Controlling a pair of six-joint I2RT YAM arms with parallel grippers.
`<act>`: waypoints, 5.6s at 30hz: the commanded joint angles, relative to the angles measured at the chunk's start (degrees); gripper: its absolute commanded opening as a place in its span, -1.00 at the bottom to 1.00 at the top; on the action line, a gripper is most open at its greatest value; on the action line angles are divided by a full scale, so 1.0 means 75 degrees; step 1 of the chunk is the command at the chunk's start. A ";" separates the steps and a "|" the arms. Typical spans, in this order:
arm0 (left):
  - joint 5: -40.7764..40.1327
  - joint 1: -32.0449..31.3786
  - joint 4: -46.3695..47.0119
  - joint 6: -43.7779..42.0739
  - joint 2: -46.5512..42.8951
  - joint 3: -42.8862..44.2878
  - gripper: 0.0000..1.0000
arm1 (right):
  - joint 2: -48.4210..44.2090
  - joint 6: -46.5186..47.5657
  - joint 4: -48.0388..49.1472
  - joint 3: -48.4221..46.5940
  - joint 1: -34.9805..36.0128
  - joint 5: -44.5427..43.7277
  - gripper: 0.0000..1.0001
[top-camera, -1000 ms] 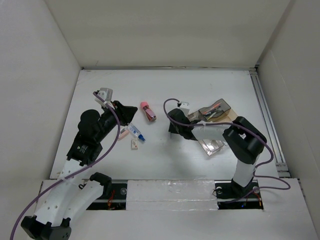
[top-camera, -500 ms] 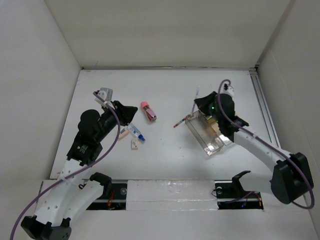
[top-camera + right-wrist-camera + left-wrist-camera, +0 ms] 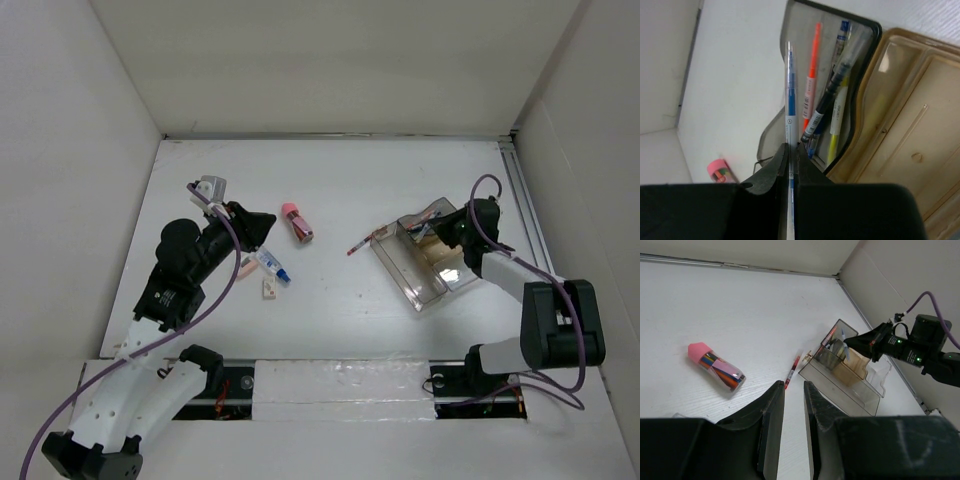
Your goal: Organize the desk
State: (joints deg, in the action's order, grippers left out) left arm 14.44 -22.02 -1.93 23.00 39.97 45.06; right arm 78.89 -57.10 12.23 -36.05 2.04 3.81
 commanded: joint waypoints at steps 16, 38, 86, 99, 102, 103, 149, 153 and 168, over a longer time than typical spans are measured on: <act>-0.0003 0.0042 0.0387 -0.0044 -0.0126 0.0203 -0.62 | 0.0157 -0.0836 0.1170 -0.0010 -0.0085 0.0160 -0.56; 0.0126 0.0042 0.0445 -0.0009 -0.0055 0.0192 -0.62 | -0.1461 0.0710 -0.0446 -0.0630 0.3021 -0.2935 -1.00; 0.0020 0.0042 0.0387 -0.0044 -0.0278 0.0215 -0.63 | 0.6145 0.3629 -0.5896 -0.8540 0.1414 -0.2079 -0.28; -0.0015 0.0042 0.0328 -0.0067 -0.0477 0.0215 -0.62 | 0.6415 0.3653 -0.6283 -0.8904 0.1837 -0.2419 -0.83; -0.0026 0.0042 0.0328 -0.0067 -0.0477 0.0203 -0.62 | 0.6251 0.3571 -0.6003 -0.8670 0.1837 -0.2500 -1.00; -0.0015 0.0042 0.0328 -0.0079 -0.0477 0.0215 -0.62 | 0.6204 0.3524 -0.5909 -0.8588 0.1837 -0.2512 -1.00; 0.0185 0.0042 0.0422 -0.0020 -0.0325 0.0156 -0.63 | -0.1356 -0.2746 0.2236 0.1479 0.0303 -0.1071 -1.00; 0.0137 0.0042 0.0399 -0.0032 -0.0278 0.0191 -0.63 | -0.0981 -0.2676 0.2237 0.1339 0.0302 -0.1071 -1.00; 0.0114 0.0042 0.0399 -0.0044 -0.0360 0.0156 -0.62 | -0.0406 -0.2465 0.2155 0.1163 0.0302 -0.0942 -0.33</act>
State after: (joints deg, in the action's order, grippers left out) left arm 14.81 -22.02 -1.93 22.98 37.74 45.06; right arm 76.31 -76.36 24.99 -25.32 4.51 -3.01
